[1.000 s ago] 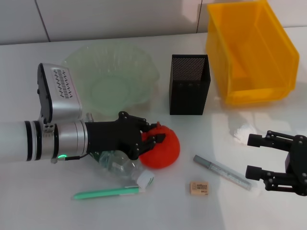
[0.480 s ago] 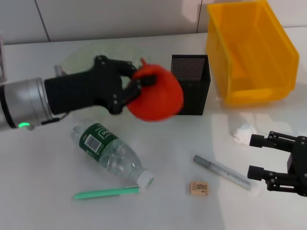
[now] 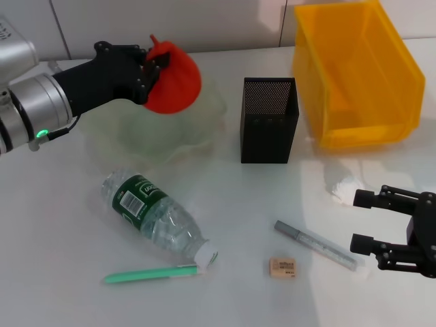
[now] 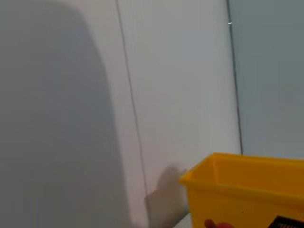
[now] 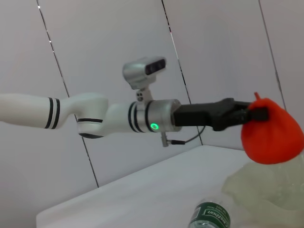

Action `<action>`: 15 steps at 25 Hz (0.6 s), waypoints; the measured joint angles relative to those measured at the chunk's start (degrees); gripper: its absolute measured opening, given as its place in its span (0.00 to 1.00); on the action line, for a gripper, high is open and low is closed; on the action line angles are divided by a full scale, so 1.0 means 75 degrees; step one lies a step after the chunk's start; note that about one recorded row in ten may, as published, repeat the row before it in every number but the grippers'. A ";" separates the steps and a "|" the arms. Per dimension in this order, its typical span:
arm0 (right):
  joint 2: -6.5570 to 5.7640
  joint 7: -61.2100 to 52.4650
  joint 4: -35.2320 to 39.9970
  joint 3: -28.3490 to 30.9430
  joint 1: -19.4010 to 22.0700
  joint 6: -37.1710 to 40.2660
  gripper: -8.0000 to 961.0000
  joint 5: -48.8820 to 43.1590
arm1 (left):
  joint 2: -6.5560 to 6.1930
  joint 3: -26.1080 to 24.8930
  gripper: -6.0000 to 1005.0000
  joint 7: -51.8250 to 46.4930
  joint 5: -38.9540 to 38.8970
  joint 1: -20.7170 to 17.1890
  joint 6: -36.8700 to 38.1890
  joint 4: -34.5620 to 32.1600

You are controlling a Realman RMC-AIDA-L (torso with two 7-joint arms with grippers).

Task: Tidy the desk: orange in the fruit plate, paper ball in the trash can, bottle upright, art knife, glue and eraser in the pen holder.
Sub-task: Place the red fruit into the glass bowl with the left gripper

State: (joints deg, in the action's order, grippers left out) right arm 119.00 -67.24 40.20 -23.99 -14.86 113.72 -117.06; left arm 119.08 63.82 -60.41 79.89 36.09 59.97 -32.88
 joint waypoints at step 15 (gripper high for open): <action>0.0000 -0.0085 -0.0005 0.0000 -0.0019 0.0001 0.81 0.0000 | 0.0018 0.0022 0.15 0.0372 -0.0331 0.0275 -0.1217 0.0899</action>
State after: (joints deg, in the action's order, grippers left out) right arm 119.00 -67.88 40.16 -23.99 -15.00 113.73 -117.06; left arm 119.22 63.98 -57.62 77.41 38.16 50.84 -26.14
